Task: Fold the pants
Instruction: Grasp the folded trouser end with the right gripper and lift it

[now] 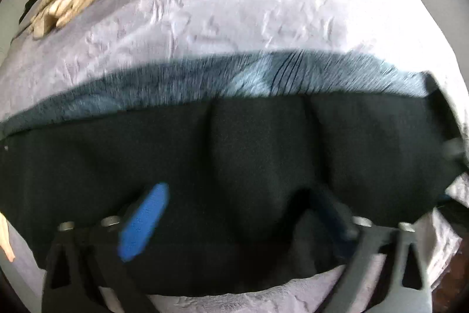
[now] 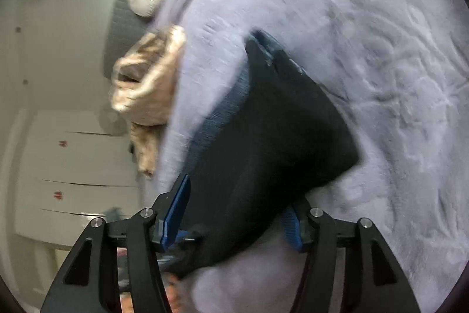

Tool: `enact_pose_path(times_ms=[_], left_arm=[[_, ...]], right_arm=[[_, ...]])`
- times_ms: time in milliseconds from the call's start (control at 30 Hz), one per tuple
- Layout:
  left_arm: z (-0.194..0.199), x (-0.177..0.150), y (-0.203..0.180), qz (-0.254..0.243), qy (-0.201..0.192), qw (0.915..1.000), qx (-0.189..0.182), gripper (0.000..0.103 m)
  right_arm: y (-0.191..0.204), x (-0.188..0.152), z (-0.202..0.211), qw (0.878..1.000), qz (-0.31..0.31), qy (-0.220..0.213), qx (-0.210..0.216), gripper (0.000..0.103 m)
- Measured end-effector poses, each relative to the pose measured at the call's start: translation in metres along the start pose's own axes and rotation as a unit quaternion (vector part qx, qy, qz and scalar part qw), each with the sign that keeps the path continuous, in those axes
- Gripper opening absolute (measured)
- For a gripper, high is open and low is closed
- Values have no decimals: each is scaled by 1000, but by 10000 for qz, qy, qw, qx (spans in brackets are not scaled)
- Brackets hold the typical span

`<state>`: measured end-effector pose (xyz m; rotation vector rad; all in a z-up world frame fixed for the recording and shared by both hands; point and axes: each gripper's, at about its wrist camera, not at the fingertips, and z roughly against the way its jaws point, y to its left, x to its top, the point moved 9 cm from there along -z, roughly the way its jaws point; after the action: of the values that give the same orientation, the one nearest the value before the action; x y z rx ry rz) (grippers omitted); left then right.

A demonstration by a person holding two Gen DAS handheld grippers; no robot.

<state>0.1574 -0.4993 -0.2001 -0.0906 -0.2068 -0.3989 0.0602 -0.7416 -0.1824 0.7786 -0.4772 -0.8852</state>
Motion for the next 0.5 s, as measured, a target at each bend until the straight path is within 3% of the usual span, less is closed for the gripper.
enact_pose_path(times_ms=[33, 67, 133, 200, 333, 367, 433, 500], left_arm=[[5, 8, 0, -49, -62, 10000, 20, 72], [11, 15, 0, -95, -179, 9998, 72, 72], [21, 33, 3, -85, -473, 9988, 119, 72], [22, 50, 8, -49, -674, 9975, 201, 72], [-31, 56, 13, -80, -428, 9978, 505, 75], [-35, 55, 13, -218, -544, 9962, 652, 76], [-29, 56, 9, -406, -650, 9938, 802, 76], [-16, 53, 9, -364, -586, 9953, 683, 76]], right_arm=[[-8, -2, -8, 9998, -166, 120, 5, 61], [-16, -3, -15, 9993, -321, 175, 61, 58], [-27, 2, -20, 9980, -602, 98, 155, 28], [-29, 2, -19, 9961, -796, 96, 356, 20], [-18, 0, -14, 9977, -512, 23, 436, 19], [-16, 1, -15, 9975, -515, 20, 477, 19], [-12, 3, -19, 9979, -471, 27, 452, 19], [-8, 5, -21, 9985, -377, 29, 395, 19]])
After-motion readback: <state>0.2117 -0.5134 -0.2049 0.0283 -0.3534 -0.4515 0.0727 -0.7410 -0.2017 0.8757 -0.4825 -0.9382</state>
